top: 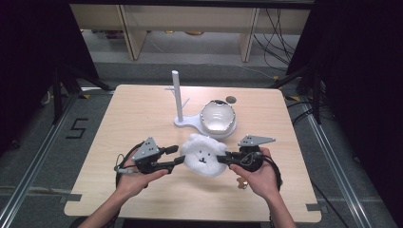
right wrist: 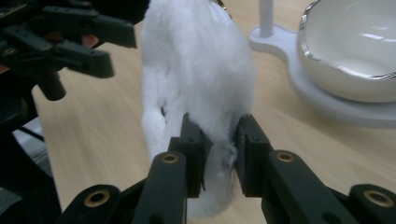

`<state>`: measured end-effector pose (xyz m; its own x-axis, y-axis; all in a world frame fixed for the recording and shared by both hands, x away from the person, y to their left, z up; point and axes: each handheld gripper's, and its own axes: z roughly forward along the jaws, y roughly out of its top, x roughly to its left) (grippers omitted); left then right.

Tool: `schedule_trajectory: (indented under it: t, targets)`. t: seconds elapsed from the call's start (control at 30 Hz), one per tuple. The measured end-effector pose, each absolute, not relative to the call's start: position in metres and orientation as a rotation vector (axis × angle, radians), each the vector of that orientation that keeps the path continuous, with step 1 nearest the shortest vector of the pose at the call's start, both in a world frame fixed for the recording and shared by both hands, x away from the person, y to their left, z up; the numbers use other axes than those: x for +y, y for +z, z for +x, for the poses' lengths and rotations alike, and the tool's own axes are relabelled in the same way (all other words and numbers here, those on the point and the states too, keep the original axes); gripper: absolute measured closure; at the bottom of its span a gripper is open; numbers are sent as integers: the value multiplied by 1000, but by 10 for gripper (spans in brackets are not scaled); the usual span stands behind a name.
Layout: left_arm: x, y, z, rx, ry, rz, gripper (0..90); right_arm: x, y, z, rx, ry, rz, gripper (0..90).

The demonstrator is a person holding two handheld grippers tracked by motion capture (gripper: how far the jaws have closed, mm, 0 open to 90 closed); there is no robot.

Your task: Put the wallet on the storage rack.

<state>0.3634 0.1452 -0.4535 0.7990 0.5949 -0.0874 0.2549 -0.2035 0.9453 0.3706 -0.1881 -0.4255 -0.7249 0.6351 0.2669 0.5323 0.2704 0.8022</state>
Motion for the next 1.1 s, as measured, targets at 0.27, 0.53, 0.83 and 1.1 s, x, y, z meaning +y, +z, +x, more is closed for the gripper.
schedule_trajectory:
  t: [0.27,0.53,0.83,1.1]
  targets:
    - [190,-476,360,804,461,1769,353,-207,-403,385,2307,1389,1106,763]
    - [218,-496,361,917,546,1728,347,-221,-374,405,2225,1373,1096,762]
    - [223,-508,364,954,571,1726,347,-224,-347,432,2183,1321,1045,762]
    - [225,-513,366,960,593,1726,347,-219,-345,459,2179,1271,1055,761]
